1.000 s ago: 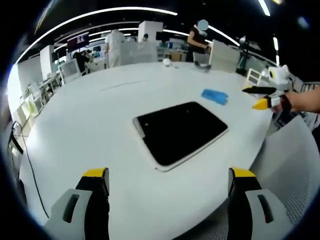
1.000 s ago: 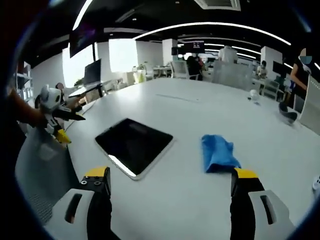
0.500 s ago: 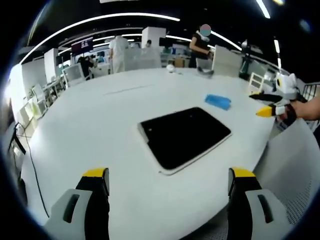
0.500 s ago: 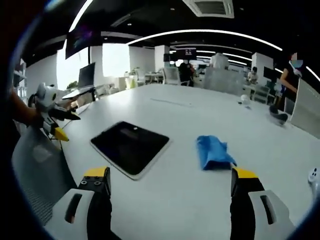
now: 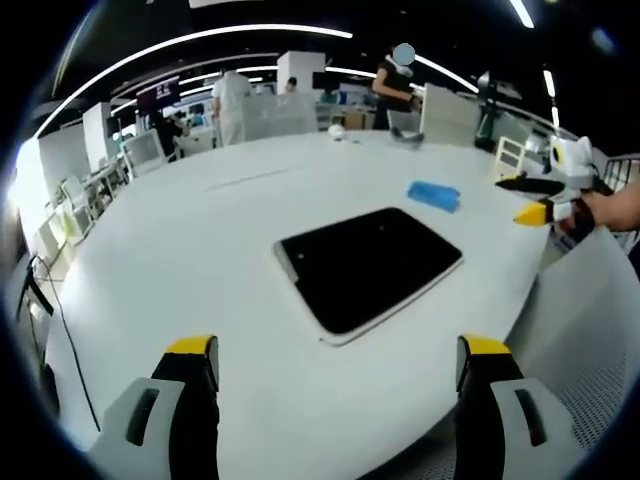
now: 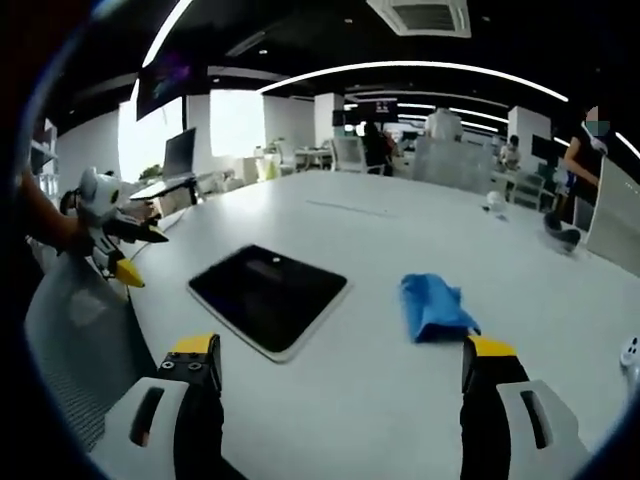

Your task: Wipe the mirror surface with the cleaning cloth until all visible marks leave the cleaned area.

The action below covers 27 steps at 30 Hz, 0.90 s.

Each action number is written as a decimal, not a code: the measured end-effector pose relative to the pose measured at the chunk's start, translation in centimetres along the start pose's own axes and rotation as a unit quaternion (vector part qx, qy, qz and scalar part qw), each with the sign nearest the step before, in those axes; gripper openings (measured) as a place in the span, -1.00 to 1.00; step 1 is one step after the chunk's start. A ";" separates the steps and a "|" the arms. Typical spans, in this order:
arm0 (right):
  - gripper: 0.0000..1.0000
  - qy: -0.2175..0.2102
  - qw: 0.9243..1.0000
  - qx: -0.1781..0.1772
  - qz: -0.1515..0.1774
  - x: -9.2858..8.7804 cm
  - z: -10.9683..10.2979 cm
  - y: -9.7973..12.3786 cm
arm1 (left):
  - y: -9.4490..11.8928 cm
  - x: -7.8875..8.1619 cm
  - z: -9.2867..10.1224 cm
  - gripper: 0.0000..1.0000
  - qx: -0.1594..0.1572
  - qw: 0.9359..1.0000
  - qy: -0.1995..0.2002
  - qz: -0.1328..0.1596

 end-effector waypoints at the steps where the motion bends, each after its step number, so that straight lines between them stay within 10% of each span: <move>1: 1.00 0.000 1.000 0.001 0.000 0.0 -0.1 0.0 | 0.0 0.0 0.0 0.99 -0.001 1.000 0.000 0.002; 27: 1.00 -0.005 1.000 -0.011 -0.006 -0.3 -0.3 0.2 | 0.2 -0.5 -0.2 0.99 -0.005 1.000 -0.002 -0.006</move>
Point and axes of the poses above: the point that each gripper's makers call its tool centre point, and the gripper's own axes: y roughly backward along the fingers, z roughly to its right, x roughly out of its top, the point moved 7 cm from there along y, roughly backward along the fingers, and after that the axes turned 12 degrees about z, right-handed, at the moved point
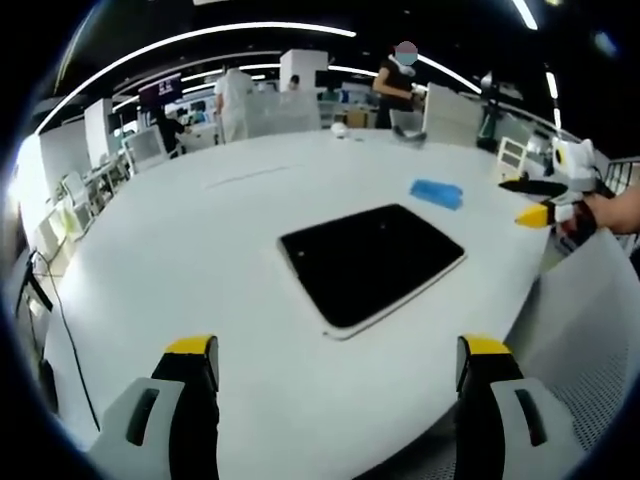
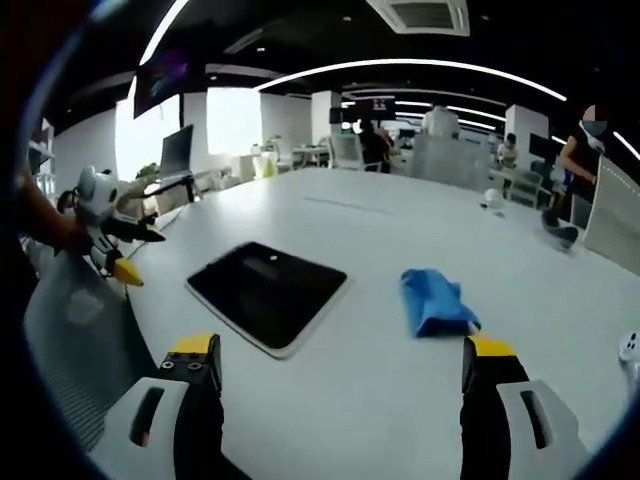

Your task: Wipe the mirror surface with the cleaning cloth until all visible marks leave the cleaned area.

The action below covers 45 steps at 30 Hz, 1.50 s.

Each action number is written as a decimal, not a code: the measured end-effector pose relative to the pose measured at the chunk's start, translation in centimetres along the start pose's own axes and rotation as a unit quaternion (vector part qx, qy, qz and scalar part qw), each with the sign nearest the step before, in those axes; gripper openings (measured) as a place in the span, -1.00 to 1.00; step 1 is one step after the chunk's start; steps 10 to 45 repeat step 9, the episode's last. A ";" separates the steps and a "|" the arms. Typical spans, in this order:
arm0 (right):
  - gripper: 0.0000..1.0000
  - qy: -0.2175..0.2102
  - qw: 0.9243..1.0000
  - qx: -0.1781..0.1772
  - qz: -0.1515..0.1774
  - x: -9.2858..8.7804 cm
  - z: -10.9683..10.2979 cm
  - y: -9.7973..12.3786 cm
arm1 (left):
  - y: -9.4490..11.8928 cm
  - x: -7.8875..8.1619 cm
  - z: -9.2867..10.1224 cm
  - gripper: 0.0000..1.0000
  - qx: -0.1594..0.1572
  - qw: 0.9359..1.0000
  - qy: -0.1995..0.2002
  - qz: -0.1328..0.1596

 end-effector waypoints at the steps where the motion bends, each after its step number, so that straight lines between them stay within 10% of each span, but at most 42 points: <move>1: 1.00 -0.001 1.000 -0.001 0.000 0.0 0.0 0.0 | 0.0 -0.1 0.0 0.99 0.000 1.000 0.000 -0.001; 45: 1.00 0.020 1.000 0.009 -0.004 -0.2 -0.3 0.0 | 0.0 -0.1 -0.1 0.99 0.006 1.000 0.005 0.001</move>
Point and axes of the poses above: the point that each gripper's makers call its tool centre point, and the gripper's own axes: y roughly backward along the fingers, z roughly to its right, x roughly out of its top, the point moved 7 cm from there along y, roughly backward along the fingers, and after that the axes turned 12 degrees about z, right-handed, at the moved point
